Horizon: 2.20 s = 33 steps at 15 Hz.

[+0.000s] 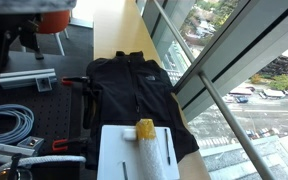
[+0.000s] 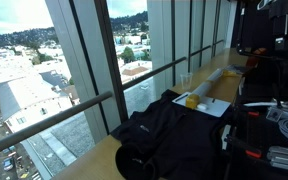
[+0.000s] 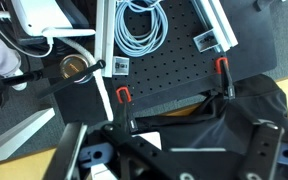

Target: Close the zipper on the black jacket.

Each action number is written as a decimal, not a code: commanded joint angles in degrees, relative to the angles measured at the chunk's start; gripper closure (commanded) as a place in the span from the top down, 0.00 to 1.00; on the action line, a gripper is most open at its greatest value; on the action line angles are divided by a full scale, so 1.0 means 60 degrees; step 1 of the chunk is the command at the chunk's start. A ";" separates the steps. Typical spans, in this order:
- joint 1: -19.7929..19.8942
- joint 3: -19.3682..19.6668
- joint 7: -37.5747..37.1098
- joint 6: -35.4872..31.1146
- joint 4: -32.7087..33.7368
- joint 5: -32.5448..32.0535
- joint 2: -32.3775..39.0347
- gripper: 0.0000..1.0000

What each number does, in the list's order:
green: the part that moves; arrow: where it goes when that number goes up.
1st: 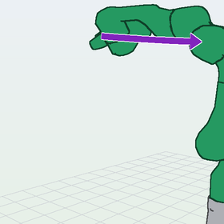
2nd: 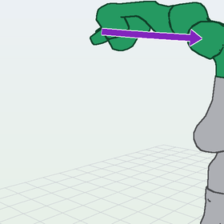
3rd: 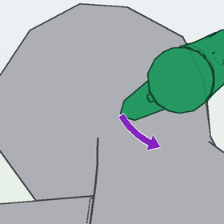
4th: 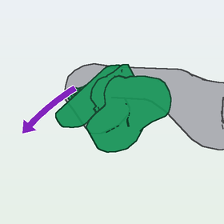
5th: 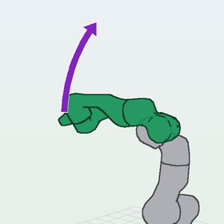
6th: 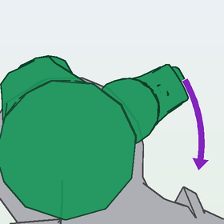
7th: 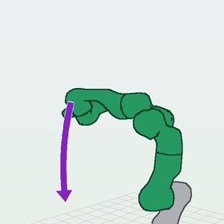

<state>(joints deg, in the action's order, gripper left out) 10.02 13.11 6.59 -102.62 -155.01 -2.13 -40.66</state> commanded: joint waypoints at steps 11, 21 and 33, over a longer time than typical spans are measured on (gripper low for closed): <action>0.0077 -0.0071 0.0044 0.0027 0.0021 0.0043 0.0014 1.00; -0.0533 -0.0445 -0.0415 -0.1884 -0.0449 0.1281 0.0512 1.00; -0.1773 -0.1119 0.0397 -0.5806 0.1903 0.1869 0.6084 1.00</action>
<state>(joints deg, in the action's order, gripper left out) -0.66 6.35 5.82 -135.23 -150.99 7.91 -14.73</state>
